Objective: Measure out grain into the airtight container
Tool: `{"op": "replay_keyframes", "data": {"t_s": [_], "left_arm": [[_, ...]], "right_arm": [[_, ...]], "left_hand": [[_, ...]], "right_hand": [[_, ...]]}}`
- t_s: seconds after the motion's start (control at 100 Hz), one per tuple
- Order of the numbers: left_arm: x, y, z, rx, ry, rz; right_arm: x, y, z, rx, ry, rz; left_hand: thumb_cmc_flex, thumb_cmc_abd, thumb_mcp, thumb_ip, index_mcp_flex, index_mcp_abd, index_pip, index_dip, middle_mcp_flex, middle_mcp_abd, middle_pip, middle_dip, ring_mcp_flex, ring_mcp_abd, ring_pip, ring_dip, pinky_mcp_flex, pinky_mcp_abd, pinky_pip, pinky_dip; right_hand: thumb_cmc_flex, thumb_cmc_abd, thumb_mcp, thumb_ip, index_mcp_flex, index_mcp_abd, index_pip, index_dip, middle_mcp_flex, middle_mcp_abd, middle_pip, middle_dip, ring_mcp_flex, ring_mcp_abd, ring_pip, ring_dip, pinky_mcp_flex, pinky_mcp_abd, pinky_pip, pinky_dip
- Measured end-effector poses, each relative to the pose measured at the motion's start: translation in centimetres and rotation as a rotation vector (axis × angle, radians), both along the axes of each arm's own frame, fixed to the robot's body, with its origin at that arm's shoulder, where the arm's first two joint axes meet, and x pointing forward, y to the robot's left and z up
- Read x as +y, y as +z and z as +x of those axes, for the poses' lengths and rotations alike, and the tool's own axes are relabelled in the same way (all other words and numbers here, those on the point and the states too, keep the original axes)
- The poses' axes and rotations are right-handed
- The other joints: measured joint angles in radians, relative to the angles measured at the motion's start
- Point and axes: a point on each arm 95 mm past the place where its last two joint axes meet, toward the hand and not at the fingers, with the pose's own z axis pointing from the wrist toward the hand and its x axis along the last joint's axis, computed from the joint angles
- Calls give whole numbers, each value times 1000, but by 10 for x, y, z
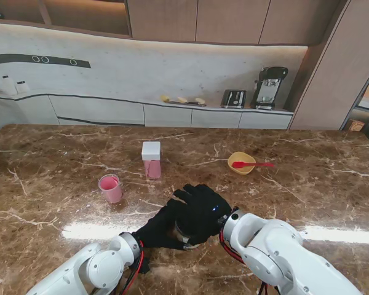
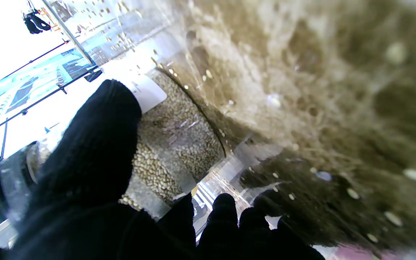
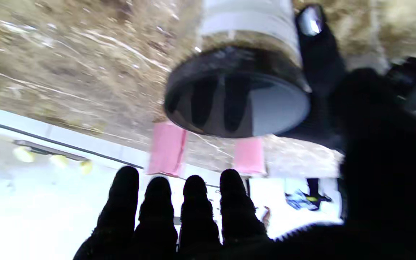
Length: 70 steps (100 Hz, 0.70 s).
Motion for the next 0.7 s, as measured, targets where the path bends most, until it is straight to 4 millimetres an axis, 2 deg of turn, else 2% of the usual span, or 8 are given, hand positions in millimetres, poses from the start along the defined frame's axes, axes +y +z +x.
{"op": "replay_keyframes", "data": {"t_s": [0.12,0.2,0.27,0.33,0.39,0.46,0.56,0.7], "left_arm": [[0,0,0,0,0,-1],[0,0,0,1,-1,0],[0,0,0,1,-1,0],[0,0,0,1,0,0],[0,1,0,1,1,1],[0,1,0,2,-2,2],[0,1,0,1,-2,3],[0,0,0,1,-2,2]], "right_arm": [[0,-8,0,7,-82,-72],[3,-12,0,4,-86,-67],[5,-14,2,-6,-80,-48],[5,-16,3,-4,-68,-24],[5,-17,1,100,-25,2],[1,-14,-2,229,45,-8],[1,-8,-1,150,61,-30],[0,-6,3,27,-7,9]], "left_hand": [[0,0,4,0,0,0,0,0,0,0,0,0,0,0,0,0,0,0,0,0],[0,0,4,0,0,0,0,0,0,0,0,0,0,0,0,0,0,0,0,0],[0,0,5,0,0,0,0,0,0,0,0,0,0,0,0,0,0,0,0,0],[0,2,6,0,-2,6,-1,0,0,0,0,0,1,0,0,0,2,0,0,0],[0,2,7,0,-4,9,0,0,0,0,0,0,5,0,0,0,7,0,0,0],[0,-9,6,0,-2,-19,2,0,0,0,0,0,2,0,0,1,4,0,0,0],[0,1,6,0,-2,-6,1,0,0,0,0,0,2,0,0,1,4,0,0,-1],[0,1,7,0,-2,-6,1,0,0,0,0,0,2,0,0,1,4,0,0,-1]], "right_hand": [[-99,3,18,4,59,47,159,78,139,1,121,126,326,3,232,195,290,45,262,150],[-100,3,28,4,109,47,208,101,223,-2,214,209,449,-14,383,309,425,34,420,185],[35,-37,19,1,164,48,251,132,294,0,291,270,533,-17,477,355,508,34,519,184],[64,-100,152,-4,164,32,230,124,285,-6,261,246,507,21,387,293,483,37,471,119],[228,-115,383,-2,102,-8,94,57,139,20,107,127,195,47,94,100,244,25,197,6],[229,-99,453,-2,26,-86,16,13,17,20,6,41,0,46,-32,1,66,48,8,-55],[203,-102,376,-2,-40,-91,-17,-11,-28,1,-20,-10,-70,6,-56,-39,-7,10,-51,-68],[35,-5,9,-2,-51,-12,-11,24,-22,9,0,-14,-12,10,-4,-24,31,9,-18,-44]]}}
